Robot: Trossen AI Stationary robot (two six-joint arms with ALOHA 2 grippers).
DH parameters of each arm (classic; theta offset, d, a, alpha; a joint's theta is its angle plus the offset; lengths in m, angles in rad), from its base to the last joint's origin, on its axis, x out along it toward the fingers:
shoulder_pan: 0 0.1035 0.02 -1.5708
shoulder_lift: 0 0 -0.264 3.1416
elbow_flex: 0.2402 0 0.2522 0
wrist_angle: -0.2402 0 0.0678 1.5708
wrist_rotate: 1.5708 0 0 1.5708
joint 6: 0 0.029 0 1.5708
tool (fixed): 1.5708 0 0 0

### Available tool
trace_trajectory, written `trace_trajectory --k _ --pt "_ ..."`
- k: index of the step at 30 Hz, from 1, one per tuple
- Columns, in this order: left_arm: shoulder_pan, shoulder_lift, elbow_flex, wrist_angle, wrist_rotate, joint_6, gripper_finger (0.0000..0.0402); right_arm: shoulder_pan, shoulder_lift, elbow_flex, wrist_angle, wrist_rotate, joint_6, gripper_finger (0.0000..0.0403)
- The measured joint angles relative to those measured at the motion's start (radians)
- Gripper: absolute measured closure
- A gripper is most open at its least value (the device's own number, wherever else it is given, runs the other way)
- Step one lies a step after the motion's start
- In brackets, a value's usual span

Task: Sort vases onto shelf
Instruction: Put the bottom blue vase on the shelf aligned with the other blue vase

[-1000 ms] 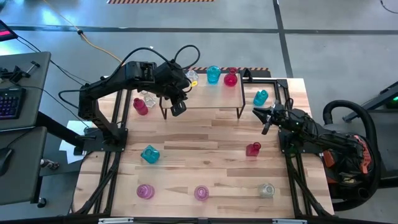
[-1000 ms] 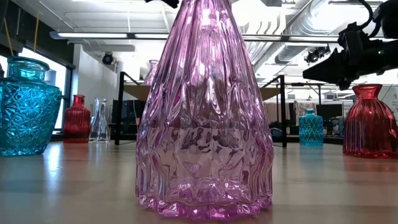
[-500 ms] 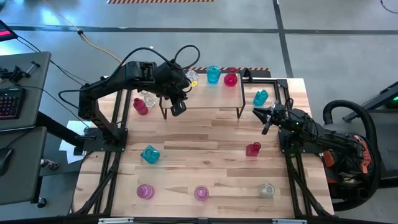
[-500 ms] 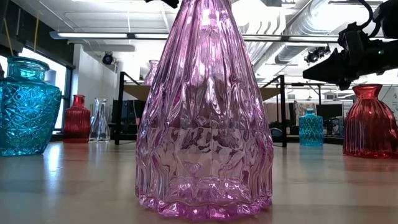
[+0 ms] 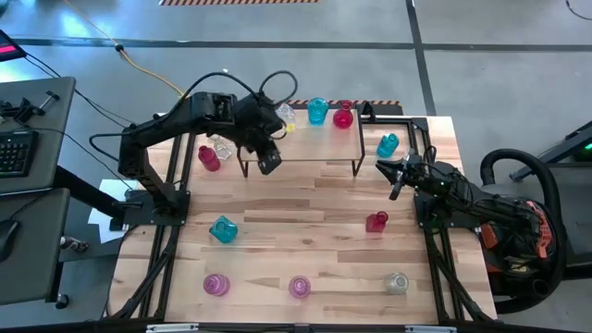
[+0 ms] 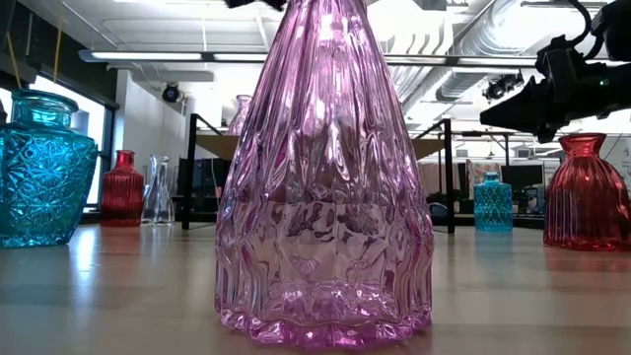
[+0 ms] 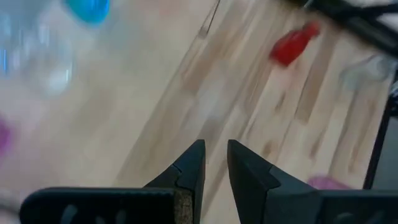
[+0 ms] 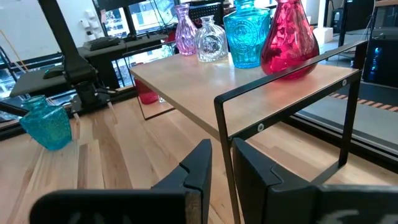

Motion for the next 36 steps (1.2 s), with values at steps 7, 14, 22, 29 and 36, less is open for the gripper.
trace_trajectory --k 7,14,22,29,36 --pt "-0.076 -0.001 -0.054 -0.211 -0.093 -0.159 0.0344 0.0 0.0 0.0 0.0 0.0 0.0 0.0355" --pt "-0.194 -0.039 -0.193 -0.211 -0.114 -0.204 0.0344 0.0 0.0 0.0 0.0 0.0 0.0 0.0355" --pt "-0.307 -0.212 -0.41 -0.213 -0.175 -0.401 0.0344 0.0 0.002 0.0 0.0 0.0 0.0 0.0355" --pt "-0.433 -0.36 -0.623 -0.155 -0.17 -0.612 0.0344 0.0 0.005 0.0 0.0 0.0 0.0 0.0355" --pt "-0.567 -0.428 -0.767 -0.134 -0.158 -0.819 0.034 0.0 0.008 0.0 0.0 0.0 0.0 0.0355"
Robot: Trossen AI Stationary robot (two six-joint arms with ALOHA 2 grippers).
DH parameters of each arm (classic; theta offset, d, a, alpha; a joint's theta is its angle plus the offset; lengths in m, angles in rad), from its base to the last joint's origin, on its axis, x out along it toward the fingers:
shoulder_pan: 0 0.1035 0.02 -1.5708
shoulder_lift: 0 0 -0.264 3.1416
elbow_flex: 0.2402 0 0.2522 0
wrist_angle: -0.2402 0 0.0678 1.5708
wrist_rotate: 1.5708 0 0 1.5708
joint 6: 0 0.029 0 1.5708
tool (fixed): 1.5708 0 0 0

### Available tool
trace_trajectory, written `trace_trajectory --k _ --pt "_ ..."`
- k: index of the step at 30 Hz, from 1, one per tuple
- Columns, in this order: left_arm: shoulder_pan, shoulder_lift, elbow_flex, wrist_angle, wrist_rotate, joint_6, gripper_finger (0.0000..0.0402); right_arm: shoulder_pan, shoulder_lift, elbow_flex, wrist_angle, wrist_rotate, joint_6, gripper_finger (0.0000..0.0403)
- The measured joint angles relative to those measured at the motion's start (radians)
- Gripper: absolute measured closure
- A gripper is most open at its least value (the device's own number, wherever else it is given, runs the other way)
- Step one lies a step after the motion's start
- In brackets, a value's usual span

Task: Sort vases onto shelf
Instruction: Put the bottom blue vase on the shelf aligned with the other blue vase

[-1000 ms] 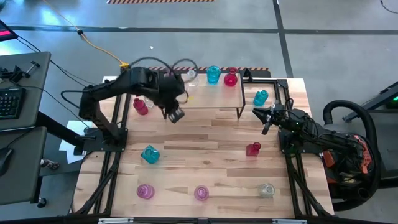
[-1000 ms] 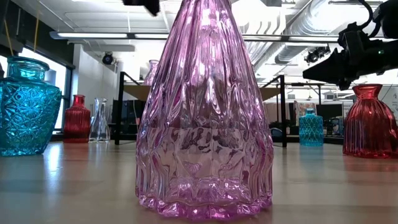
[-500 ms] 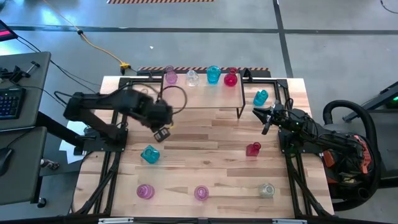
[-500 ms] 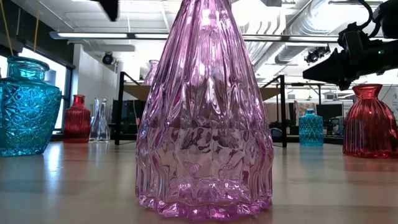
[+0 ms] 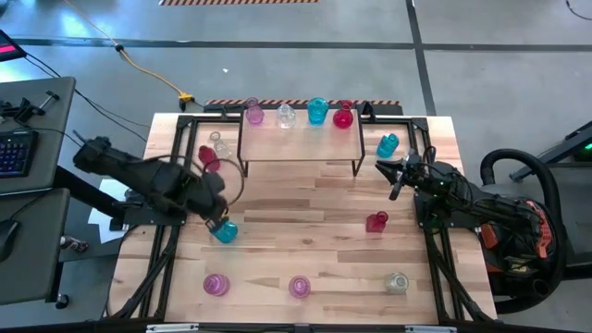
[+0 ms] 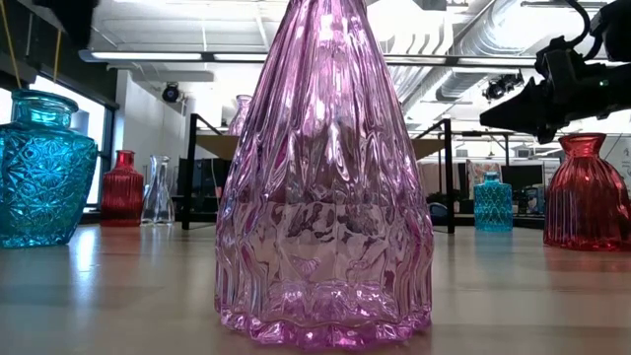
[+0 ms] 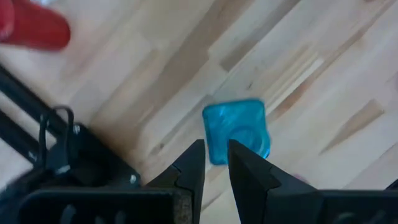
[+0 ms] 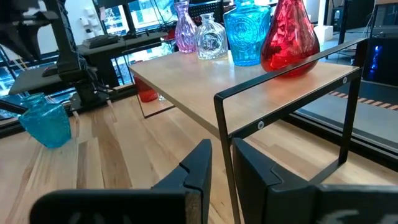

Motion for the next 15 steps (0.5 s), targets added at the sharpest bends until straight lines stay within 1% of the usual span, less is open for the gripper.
trace_trajectory --k 5,8,11,15 --pt "-0.089 -0.011 -0.087 0.053 0.029 -0.1 0.0314 0.0 0.0 0.0 0.0 0.0 0.0 0.0355" --pt "-0.126 -0.011 -0.131 0.103 0.029 -0.132 0.0294 0.0 0.0 0.0 0.0 0.0 0.0 0.0355" --pt "-0.145 -0.011 -0.168 0.141 0.029 -0.14 0.028 0.0 0.0 0.0 0.0 0.0 0.0 0.0355" --pt "-0.149 -0.01 -0.22 0.187 0.029 -0.141 0.0273 0.0 0.0 0.0 0.0 0.0 0.0 0.0355"
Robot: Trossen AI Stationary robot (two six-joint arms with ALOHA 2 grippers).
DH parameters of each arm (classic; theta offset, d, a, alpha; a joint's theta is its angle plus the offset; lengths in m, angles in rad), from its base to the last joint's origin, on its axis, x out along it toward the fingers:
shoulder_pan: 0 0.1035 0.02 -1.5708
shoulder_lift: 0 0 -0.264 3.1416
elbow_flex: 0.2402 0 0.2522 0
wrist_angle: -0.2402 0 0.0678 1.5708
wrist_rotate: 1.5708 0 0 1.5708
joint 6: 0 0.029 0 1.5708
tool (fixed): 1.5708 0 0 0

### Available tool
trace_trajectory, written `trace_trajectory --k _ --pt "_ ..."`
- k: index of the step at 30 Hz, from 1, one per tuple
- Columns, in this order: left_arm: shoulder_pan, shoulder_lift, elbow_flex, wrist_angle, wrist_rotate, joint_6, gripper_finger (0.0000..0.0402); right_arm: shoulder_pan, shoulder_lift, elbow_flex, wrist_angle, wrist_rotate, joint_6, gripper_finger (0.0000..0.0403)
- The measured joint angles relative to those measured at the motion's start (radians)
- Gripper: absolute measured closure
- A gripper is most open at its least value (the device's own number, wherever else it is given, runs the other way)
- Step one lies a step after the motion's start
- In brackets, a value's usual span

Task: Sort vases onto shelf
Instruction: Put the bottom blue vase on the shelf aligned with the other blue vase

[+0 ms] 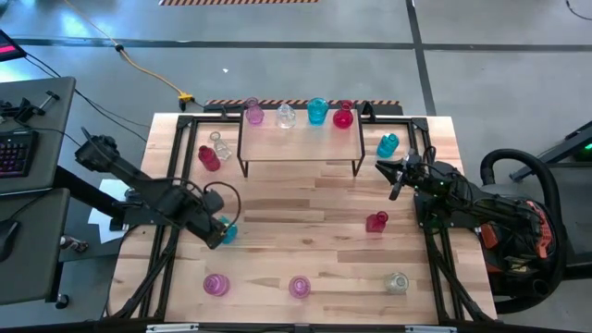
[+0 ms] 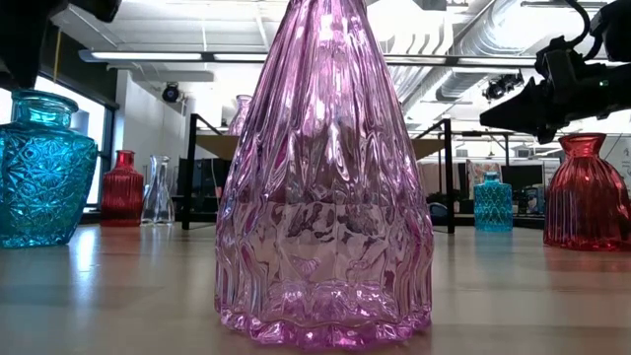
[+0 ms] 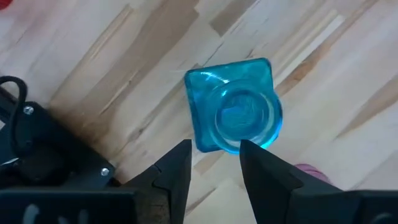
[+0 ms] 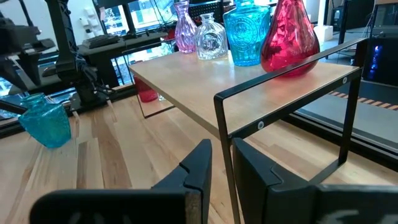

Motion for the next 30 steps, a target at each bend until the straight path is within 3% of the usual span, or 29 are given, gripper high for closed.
trace_trajectory --k 19,30 --pt "0.058 0.0 -0.114 0.148 -0.003 0.098 0.0276 0.0 0.0 0.0 0.0 0.0 0.0 0.0355" --pt "0.103 -0.001 -0.112 0.147 0.003 0.098 0.038 0.0 0.0 0.0 0.0 0.0 0.0 0.0355"
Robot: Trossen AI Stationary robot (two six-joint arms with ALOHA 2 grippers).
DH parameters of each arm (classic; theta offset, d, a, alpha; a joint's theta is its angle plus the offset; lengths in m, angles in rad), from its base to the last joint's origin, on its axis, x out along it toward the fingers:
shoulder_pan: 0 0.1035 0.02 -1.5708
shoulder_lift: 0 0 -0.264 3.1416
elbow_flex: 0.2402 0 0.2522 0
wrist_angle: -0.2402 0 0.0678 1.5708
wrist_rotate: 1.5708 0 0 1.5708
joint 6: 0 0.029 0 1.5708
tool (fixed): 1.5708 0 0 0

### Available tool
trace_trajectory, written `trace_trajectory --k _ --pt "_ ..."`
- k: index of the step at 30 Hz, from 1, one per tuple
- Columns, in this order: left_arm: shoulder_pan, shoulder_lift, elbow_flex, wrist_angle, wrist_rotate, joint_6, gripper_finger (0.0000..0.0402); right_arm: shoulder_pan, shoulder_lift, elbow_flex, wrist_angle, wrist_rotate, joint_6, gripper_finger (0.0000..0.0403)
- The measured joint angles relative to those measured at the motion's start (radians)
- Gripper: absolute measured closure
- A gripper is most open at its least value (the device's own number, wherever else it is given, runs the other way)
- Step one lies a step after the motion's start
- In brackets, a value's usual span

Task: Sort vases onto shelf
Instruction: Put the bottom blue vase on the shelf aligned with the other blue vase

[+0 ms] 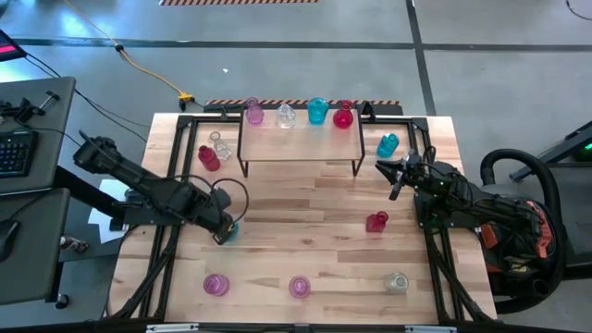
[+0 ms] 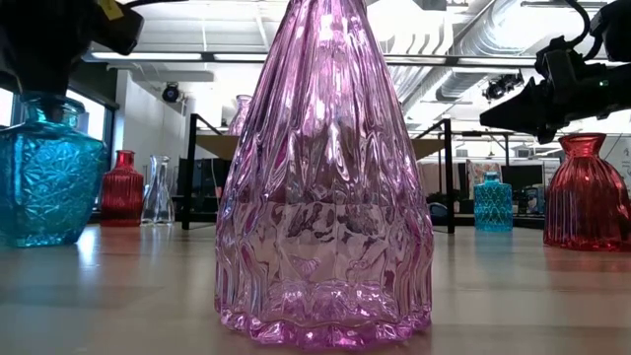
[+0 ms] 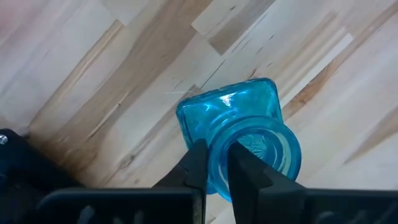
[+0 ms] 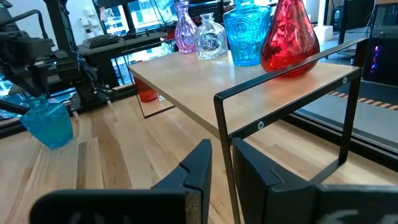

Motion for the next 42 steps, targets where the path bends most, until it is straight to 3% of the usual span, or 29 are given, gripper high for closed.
trace_trajectory --k 13,31,42 --pt "0.097 -0.002 0.026 -0.003 0.067 0.132 0.0362 0.0 0.0 0.0 0.0 0.0 0.0 0.0355" --pt "0.362 0.011 0.279 0.003 0.067 0.499 0.0369 0.0 0.0 0.0 0.0 0.0 0.0 0.0355" --pt "0.527 0.169 0.501 -0.009 0.105 0.698 0.0367 0.0 0.0 0.0 0.0 0.0 0.0 0.0355"
